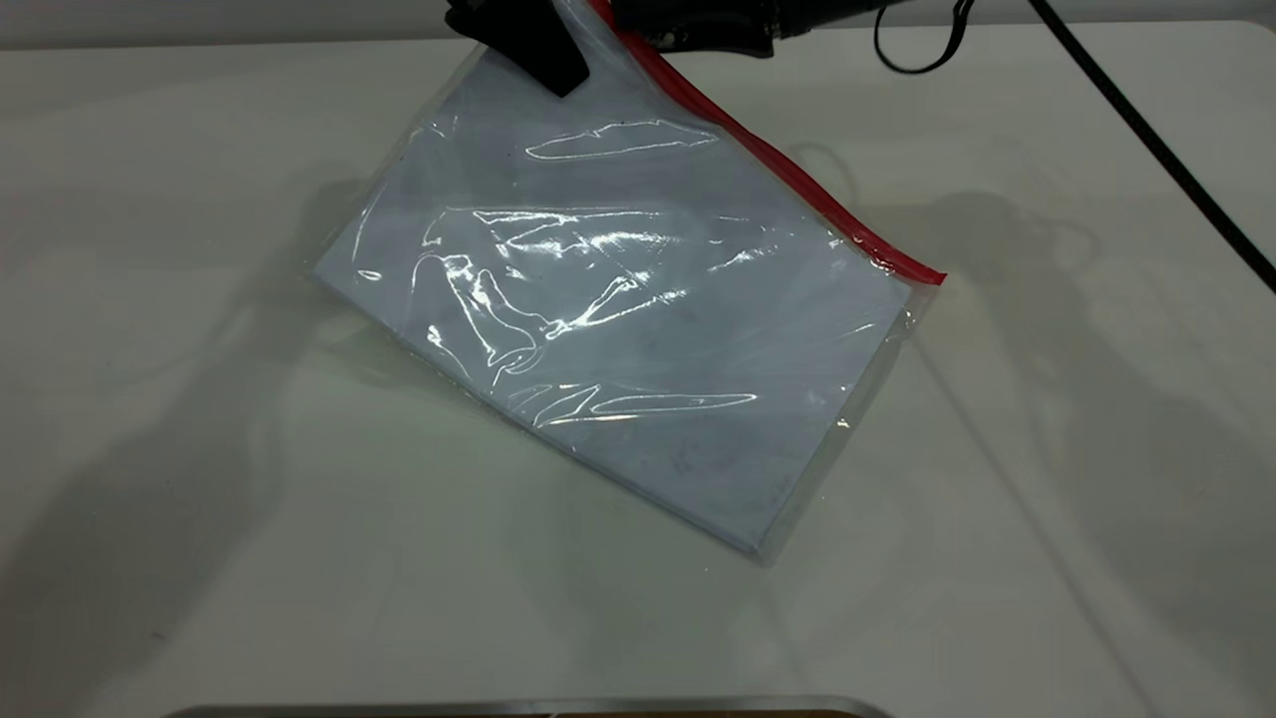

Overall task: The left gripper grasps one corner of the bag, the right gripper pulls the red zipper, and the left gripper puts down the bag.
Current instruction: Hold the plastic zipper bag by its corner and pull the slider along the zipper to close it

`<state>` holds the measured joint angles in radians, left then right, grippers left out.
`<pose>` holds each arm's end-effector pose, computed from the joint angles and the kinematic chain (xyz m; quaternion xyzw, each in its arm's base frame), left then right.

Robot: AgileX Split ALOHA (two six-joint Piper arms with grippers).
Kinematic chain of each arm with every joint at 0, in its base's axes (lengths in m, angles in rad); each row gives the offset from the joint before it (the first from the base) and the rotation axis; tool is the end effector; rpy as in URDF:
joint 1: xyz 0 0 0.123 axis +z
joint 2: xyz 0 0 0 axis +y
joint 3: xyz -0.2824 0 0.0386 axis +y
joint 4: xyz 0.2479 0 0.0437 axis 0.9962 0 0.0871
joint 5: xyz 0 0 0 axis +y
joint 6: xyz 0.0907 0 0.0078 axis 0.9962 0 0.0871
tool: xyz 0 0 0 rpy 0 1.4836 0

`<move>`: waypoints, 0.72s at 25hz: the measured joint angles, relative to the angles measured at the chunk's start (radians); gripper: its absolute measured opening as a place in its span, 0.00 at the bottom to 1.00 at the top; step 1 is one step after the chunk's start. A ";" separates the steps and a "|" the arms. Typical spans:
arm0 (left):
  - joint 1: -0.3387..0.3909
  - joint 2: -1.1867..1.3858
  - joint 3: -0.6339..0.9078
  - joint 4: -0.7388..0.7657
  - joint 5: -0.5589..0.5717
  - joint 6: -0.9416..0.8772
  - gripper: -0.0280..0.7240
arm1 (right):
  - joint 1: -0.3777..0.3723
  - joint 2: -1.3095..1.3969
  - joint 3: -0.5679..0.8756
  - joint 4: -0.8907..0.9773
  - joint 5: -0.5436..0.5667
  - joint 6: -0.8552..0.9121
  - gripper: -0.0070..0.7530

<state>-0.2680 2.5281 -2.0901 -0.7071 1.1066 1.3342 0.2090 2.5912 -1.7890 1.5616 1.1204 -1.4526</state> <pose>0.4807 -0.1869 0.1163 0.5771 0.7504 -0.2467 0.2073 0.4662 0.1827 0.0635 -0.2588 0.7608 0.5323 0.2662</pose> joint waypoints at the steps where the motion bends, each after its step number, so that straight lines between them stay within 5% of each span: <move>1: 0.000 0.000 0.000 0.000 0.000 0.000 0.11 | 0.000 0.003 0.000 0.010 0.000 -0.010 0.67; 18: 0.000 0.000 0.000 -0.052 0.001 0.000 0.11 | 0.017 0.007 -0.001 0.031 0.001 -0.101 0.38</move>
<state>-0.2682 2.5281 -2.0901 -0.7592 1.1076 1.3344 0.2256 2.5980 -1.7901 1.5925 1.1213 -1.5532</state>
